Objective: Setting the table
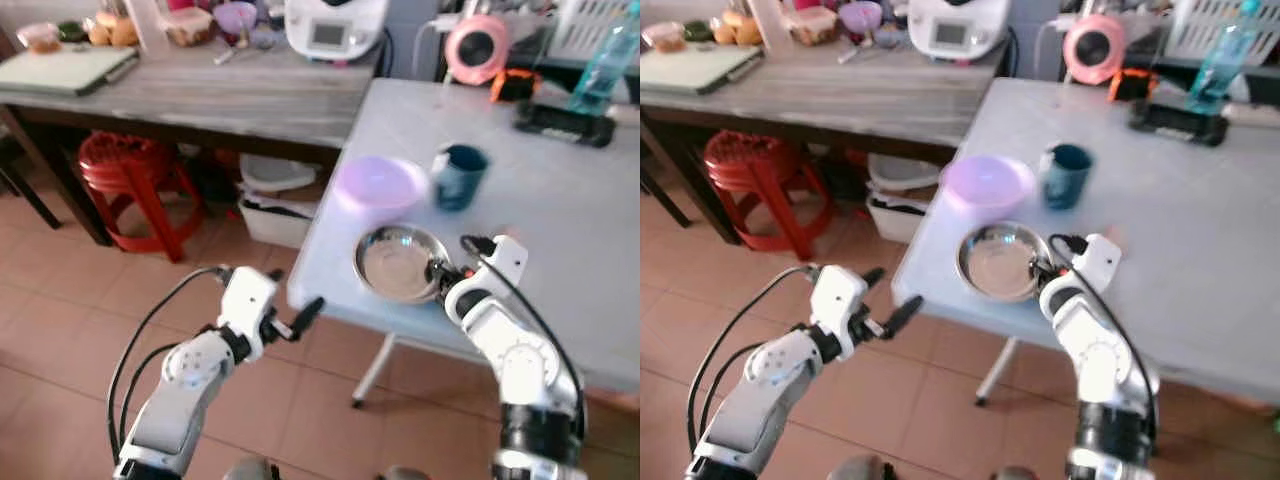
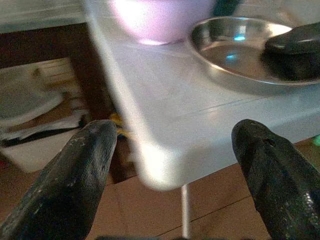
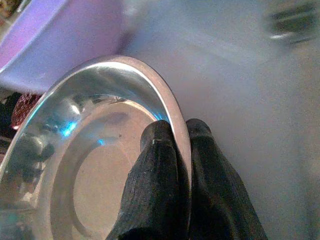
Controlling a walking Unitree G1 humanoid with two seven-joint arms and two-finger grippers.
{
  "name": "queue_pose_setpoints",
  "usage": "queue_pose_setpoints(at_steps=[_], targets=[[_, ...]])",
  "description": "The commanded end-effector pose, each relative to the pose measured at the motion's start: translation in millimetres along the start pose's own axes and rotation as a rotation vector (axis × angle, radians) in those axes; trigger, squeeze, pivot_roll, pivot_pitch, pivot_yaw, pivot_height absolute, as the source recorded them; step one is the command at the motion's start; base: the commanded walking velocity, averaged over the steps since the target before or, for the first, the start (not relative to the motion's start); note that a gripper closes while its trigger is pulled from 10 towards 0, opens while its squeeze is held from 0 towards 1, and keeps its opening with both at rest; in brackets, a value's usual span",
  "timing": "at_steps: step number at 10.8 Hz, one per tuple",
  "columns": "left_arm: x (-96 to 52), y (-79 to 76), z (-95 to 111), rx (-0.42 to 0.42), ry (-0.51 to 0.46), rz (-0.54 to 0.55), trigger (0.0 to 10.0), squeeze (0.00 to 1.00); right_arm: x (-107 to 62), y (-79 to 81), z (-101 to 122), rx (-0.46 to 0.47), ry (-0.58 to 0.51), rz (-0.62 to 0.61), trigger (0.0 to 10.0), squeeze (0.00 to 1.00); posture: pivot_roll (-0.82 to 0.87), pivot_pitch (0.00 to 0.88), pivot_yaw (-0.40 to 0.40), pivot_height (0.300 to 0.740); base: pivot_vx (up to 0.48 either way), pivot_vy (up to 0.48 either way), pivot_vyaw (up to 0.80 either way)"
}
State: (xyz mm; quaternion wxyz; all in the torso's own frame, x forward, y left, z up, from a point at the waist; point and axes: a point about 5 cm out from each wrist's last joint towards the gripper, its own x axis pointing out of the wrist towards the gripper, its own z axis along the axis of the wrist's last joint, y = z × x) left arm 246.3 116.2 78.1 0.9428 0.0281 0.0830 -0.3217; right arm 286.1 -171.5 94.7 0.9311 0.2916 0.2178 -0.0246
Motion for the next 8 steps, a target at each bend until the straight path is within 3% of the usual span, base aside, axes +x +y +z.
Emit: queue_pose_setpoints(at_steps=[1,2,3,4,6,8], targets=[[-2.9,6.3,-2.2,0.003,0.004,0.035,10.0,0.0,2.3,4.7,-18.4,-0.011,0.077,0.009,0.0,0.0,-0.04,0.0,0.055,0.74,0.0,0.48,0.0],[-1.1,8.4,-2.7,-0.007,-0.015,0.059,10.0,0.0,0.9,7.4,-18.9,-0.027,0.063,0.027,1.6,0.0,-0.04,0.0,0.051,0.74,0.0,0.48,0.0],[1.2,12.4,-1.1,-0.025,-0.037,0.091,10.0,0.0,-0.8,9.6,-22.2,-0.047,0.068,0.041,9.2,0.0,-0.05,0.0,0.05,0.74,0.0,0.48,0.0],[5.7,18.8,2.5,-0.073,-0.07,0.142,10.0,0.0,-1.7,13.2,-24.6,-0.053,0.047,0.059,10.0,0.0,-0.05,0.0,0.041,0.74,0.0,0.48,0.0],[12.3,38.4,15.2,-0.111,-0.153,0.31,10.0,0.0,-4.4,21.6,-8.3,-0.181,-0.125,0.083,10.0,0.0,-0.05,0.0,0.033,0.74,0.0,0.48,0.0],[17.4,47.7,25.4,-0.105,-0.199,0.407,10.0,0.0,-9.7,22.1,4.9,-0.245,-0.258,0.062,10.0,0.0,-0.05,0.0,0.033,0.74,0.0,0.48,0.0]])
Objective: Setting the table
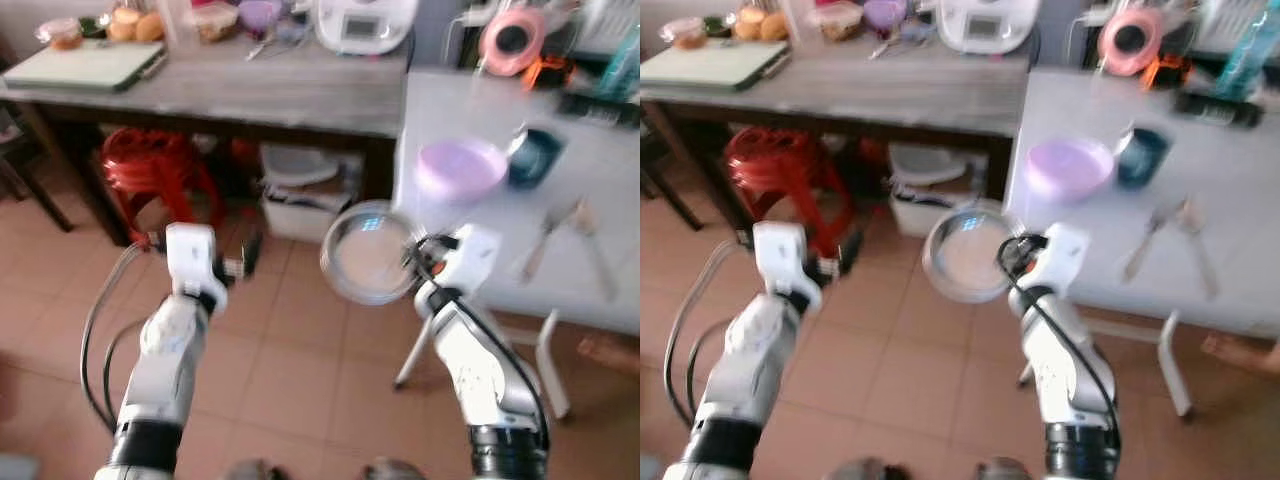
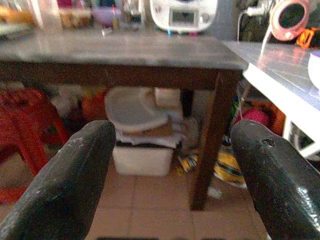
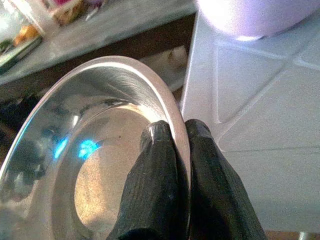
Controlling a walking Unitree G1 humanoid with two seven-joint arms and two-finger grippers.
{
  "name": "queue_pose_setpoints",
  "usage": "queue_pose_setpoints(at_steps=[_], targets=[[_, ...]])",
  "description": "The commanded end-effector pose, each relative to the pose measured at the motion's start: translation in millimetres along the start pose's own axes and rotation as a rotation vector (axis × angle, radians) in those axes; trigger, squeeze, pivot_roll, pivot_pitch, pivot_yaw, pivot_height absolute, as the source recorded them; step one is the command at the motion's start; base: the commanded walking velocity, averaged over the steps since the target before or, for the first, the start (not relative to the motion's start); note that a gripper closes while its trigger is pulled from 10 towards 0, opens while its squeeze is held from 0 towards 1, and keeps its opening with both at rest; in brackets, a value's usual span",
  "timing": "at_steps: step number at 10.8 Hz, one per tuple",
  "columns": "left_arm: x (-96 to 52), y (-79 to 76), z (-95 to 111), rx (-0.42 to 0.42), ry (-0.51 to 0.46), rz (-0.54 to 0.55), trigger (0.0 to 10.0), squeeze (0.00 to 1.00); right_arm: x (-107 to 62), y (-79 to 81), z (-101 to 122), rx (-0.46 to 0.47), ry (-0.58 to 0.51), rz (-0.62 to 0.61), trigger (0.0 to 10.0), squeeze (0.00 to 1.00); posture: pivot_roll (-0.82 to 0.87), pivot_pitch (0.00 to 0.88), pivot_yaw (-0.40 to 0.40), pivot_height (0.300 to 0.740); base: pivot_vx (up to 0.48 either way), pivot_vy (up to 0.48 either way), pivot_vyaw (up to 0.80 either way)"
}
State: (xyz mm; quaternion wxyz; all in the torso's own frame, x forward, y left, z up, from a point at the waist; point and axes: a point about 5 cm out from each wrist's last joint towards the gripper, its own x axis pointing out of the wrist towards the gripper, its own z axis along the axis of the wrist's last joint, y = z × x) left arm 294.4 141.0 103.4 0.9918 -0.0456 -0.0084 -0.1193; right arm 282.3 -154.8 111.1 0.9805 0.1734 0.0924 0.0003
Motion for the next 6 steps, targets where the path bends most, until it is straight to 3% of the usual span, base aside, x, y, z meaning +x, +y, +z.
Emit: queue_pose_setpoints(at_steps=[1,4,6], targets=[[-0.5,-1.5,-3.0,0.013,0.012,-0.005,10.0,0.0,-2.3,-2.3,5.6,-0.011,-0.044,-0.025,10.0,0.0,-0.05,0.0,0.035,0.74,0.0,0.48,0.0],[-0.9,-6.0,-6.6,0.03,0.015,-0.005,10.0,0.0,-8.3,-7.4,6.2,-0.109,-0.099,-0.065,10.0,0.0,-0.06,0.0,0.039,0.74,0.0,0.461,0.0],[-0.3,-6.2,-4.7,0.091,-0.002,0.014,10.0,0.0,-10.2,-11.4,9.2,-0.166,-0.139,-0.086,10.0,0.0,-0.06,0.0,0.042,0.74,0.433,0.137,0.0]])
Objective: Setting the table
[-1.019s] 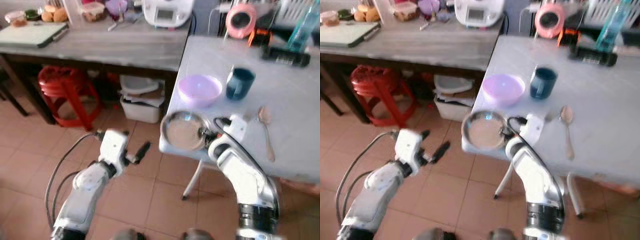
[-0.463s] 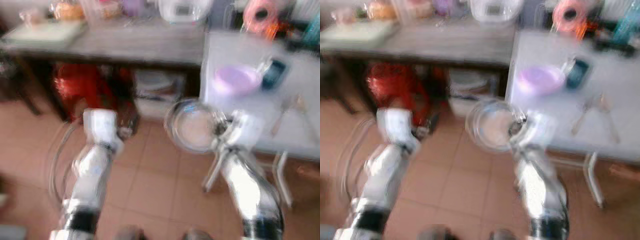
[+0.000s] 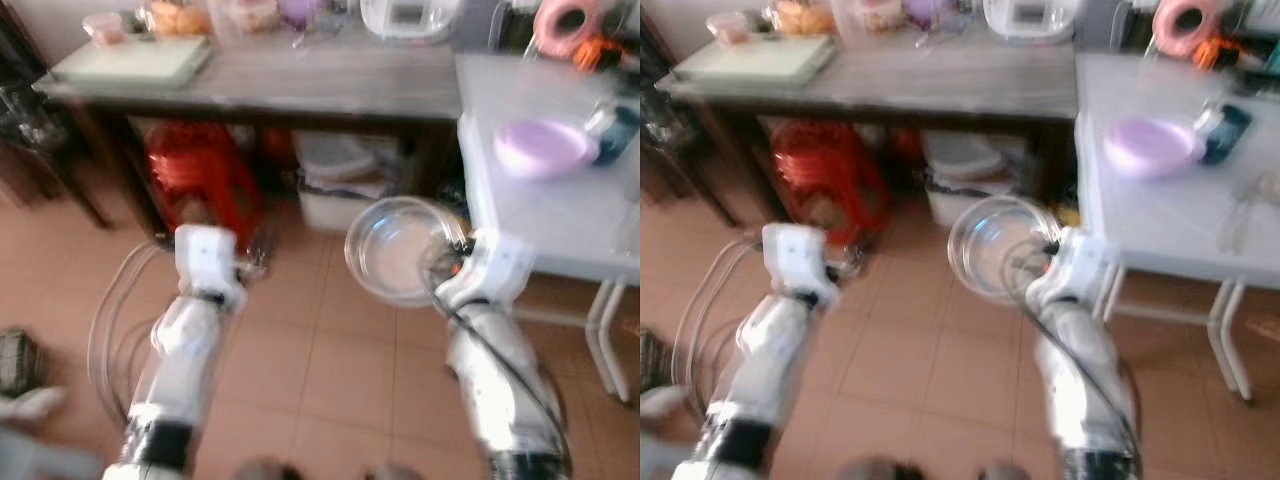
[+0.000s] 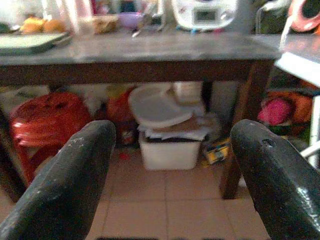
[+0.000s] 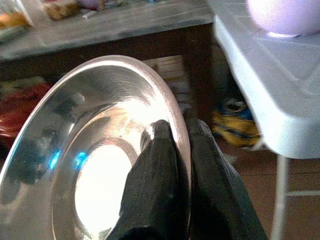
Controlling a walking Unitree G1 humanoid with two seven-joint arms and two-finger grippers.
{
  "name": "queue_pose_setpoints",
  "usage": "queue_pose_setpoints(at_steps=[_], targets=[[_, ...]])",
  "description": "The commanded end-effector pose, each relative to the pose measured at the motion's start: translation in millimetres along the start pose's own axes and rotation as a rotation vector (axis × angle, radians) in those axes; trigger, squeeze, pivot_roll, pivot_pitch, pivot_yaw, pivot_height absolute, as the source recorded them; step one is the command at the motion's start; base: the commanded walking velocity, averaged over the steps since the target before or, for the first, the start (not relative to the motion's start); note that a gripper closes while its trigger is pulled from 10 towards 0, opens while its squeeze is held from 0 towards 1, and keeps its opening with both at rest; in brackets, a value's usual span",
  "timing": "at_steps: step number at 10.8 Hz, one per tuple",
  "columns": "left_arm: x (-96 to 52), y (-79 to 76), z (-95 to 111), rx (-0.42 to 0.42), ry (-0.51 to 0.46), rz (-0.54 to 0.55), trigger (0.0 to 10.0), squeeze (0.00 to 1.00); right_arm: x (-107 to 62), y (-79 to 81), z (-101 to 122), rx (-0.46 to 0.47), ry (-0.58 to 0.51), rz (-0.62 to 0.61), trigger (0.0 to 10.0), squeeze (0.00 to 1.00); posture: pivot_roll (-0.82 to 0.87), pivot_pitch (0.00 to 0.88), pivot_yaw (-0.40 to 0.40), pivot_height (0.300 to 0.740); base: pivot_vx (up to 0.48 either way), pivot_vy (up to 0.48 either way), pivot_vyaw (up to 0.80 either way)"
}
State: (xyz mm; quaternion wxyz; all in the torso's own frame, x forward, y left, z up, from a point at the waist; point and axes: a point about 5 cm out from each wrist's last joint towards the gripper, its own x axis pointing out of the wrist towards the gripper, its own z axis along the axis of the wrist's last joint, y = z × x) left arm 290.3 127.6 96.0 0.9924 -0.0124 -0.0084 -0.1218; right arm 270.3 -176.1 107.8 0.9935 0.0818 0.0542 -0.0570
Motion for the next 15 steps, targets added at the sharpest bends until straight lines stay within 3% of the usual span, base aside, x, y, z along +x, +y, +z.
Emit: queue_pose_setpoints(at_steps=[1,9,11,15], targets=[[0.9,6.7,3.9,0.041,-0.012,0.015,10.0,0.0,2.4,7.6,9.0,0.008,-0.05,0.021,10.0,0.0,-0.06,0.0,0.043,0.74,0.48,0.0,0.0],[2.5,0.7,4.7,0.035,-0.016,0.001,10.0,0.0,3.2,10.6,11.8,-0.046,-0.085,0.041,10.0,0.0,-0.06,0.0,0.055,0.74,0.48,0.0,0.0],[3.6,-1.0,5.3,0.036,-0.02,-0.003,10.0,0.0,3.1,11.6,11.9,-0.042,-0.089,0.042,10.0,0.0,-0.06,0.0,0.057,0.74,0.48,0.0,0.7],[4.8,-4.0,6.1,0.033,-0.024,-0.015,10.0,0.0,4.7,12.1,14.1,-0.058,-0.101,0.047,10.0,0.0,-0.06,0.0,0.059,0.74,0.48,0.0,0.0]])
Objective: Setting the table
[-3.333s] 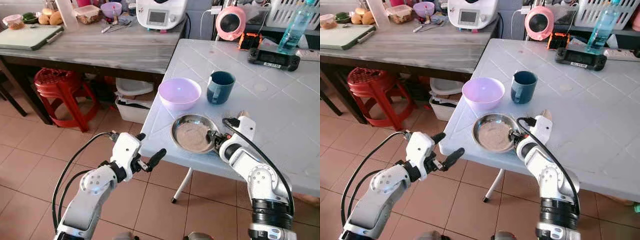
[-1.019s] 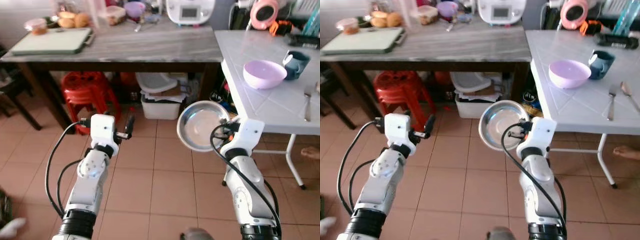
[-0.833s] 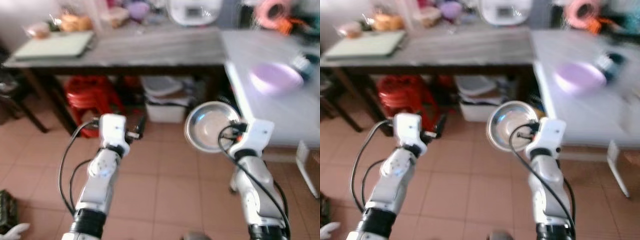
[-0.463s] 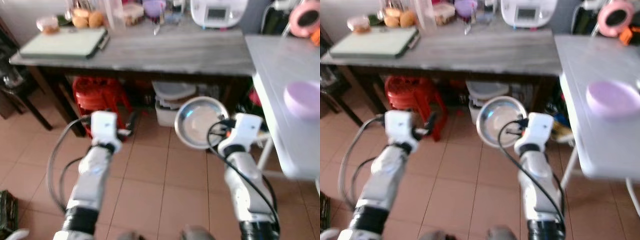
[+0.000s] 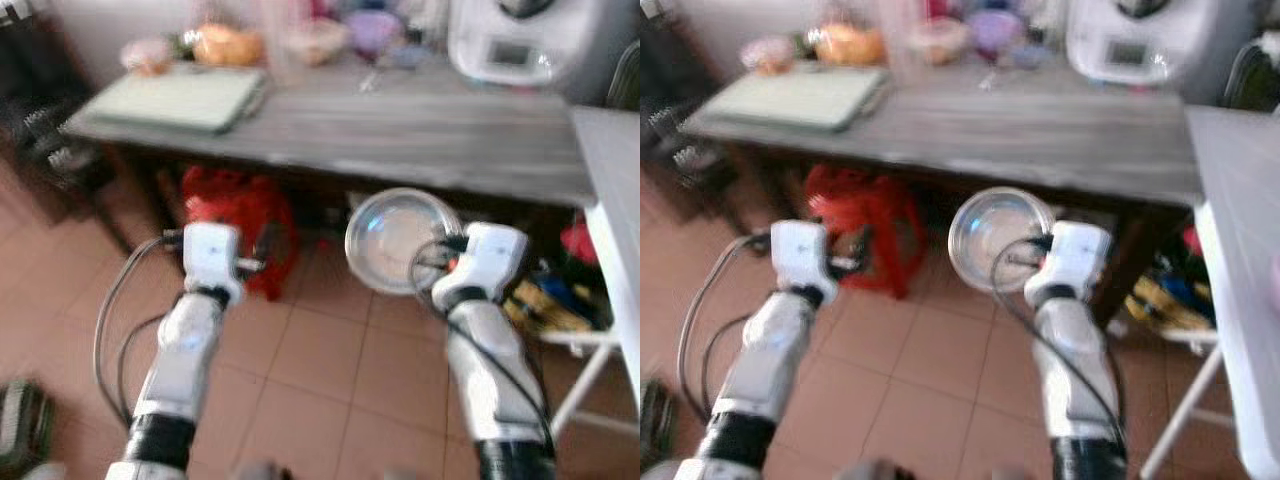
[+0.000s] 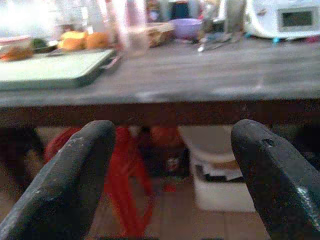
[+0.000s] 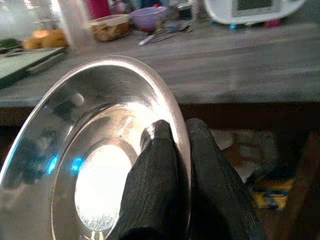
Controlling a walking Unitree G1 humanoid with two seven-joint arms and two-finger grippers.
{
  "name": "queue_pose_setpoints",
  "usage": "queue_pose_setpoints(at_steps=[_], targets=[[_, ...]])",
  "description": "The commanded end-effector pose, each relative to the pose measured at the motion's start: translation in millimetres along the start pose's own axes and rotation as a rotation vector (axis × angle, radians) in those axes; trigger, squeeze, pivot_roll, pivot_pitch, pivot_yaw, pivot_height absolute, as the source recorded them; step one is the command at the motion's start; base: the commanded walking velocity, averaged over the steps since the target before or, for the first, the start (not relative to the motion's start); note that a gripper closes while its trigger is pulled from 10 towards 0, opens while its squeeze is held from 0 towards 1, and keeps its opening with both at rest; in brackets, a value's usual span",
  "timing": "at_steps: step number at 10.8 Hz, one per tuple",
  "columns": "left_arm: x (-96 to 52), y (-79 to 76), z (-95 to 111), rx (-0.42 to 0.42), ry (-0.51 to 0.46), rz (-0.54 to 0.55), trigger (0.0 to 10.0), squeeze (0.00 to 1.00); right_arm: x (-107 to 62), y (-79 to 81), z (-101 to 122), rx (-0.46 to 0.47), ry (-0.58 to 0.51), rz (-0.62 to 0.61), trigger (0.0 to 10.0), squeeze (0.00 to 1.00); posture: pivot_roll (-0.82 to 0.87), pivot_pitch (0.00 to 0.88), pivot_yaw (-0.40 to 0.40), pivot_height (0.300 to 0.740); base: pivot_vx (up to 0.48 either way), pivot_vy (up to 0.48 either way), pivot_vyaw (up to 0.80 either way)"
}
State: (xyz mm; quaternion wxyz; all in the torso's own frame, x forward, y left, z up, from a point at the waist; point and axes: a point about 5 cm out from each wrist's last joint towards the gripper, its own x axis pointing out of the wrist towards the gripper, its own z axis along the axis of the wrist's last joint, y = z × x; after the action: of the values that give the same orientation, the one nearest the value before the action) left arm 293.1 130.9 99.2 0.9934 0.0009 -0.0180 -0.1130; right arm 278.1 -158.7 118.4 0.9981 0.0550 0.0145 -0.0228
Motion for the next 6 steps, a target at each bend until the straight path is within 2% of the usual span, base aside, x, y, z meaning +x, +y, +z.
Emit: queue_pose_setpoints(at_steps=[1,6], targets=[[3.4,-8.6,3.6,0.005,-0.01,-0.039,10.0,0.0,1.4,-7.2,7.3,-0.006,-0.031,-0.028,10.0,0.0,-0.06,0.0,0.061,0.74,0.48,0.0,0.0],[3.0,-14.7,3.2,-0.012,-0.012,-0.068,10.0,0.0,4.0,-10.8,7.9,-0.005,-0.041,-0.064,10.0,0.0,-0.06,0.0,0.067,0.74,0.477,0.0,0.0]])
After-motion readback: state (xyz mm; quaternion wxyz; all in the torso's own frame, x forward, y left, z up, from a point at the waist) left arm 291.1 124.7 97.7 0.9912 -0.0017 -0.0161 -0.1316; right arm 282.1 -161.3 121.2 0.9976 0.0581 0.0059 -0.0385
